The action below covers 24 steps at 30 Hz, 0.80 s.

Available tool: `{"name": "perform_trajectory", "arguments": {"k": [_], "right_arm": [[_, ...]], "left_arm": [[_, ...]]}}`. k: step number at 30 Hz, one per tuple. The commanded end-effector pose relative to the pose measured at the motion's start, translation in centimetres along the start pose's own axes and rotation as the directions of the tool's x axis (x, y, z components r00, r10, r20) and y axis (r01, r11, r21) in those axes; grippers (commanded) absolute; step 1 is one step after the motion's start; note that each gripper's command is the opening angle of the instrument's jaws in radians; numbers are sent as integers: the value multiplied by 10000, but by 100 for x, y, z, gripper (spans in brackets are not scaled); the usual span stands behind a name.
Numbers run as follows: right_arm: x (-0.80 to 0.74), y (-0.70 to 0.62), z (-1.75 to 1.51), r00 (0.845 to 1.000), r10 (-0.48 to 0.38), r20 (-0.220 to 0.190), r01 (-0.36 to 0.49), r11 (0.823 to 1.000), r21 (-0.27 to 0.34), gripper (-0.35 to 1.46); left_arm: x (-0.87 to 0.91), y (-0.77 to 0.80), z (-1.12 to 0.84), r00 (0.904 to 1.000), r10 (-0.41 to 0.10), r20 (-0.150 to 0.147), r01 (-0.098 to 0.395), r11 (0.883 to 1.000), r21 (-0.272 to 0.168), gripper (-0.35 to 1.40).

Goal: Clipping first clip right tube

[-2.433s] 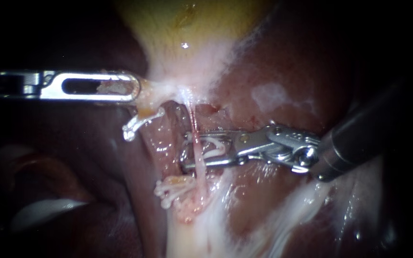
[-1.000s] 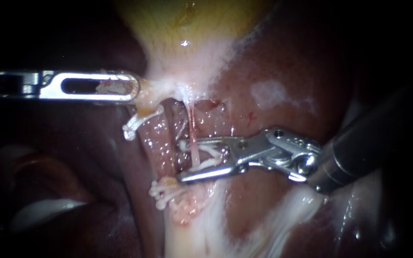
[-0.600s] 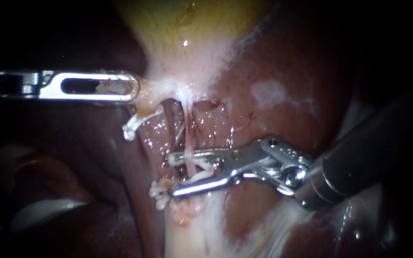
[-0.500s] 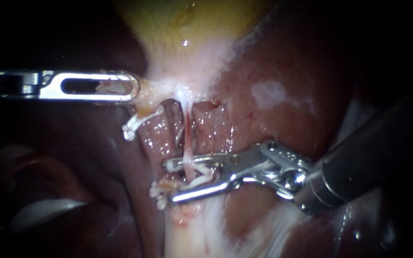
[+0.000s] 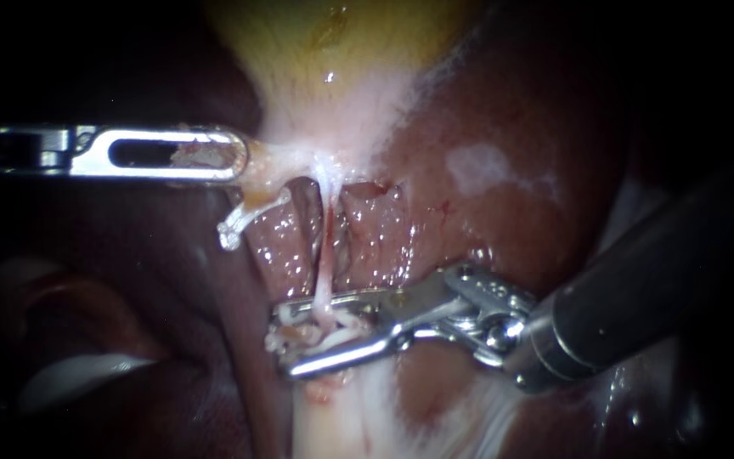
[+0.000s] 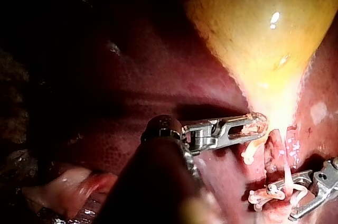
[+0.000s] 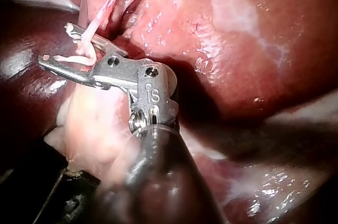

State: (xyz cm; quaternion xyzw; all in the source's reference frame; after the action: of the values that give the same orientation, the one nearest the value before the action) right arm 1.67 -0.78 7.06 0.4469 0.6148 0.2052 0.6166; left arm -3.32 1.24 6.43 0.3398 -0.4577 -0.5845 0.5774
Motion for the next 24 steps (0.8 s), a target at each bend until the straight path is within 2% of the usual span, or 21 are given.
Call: {"name": "perform_trajectory", "arguments": {"k": [1, 13, 16, 19, 22, 24], "right_arm": [[0, 0, 0, 10000, 46, -43, -46, 10000, 7, 41], [3, 1, 0, 9999, 113, -114, -114, 9999, -79, 33], [3, 2, -1, 9991, 406, -159, -408, 9990, -166, 12], [4, 3, -4, 9968, 754, -264, -763, 9964, -372, -31], [4, 4, -8, 9959, 880, -203, -888, 9951, -436, -35], [3, 4, -10, 9959, 900, 40, -895, 9935, -697, -35]], "left_arm": [[0, 0, 0, 10000, 0, 1, 0, 10000, -2, -35], [0, 0, 0, 10000, 0, 1, 0, 10000, -3, -35], [0, 0, 0, 10000, 0, 1, 0, 10000, -3, -35], [0, 0, 0, 10000, 0, 1, 0, 10000, -2, -35], [0, 0, 0, 10000, -1, 0, 1, 10000, -2, -35], [0, 0, 0, 10000, -1, -1, 1, 10000, -2, -35]]}}
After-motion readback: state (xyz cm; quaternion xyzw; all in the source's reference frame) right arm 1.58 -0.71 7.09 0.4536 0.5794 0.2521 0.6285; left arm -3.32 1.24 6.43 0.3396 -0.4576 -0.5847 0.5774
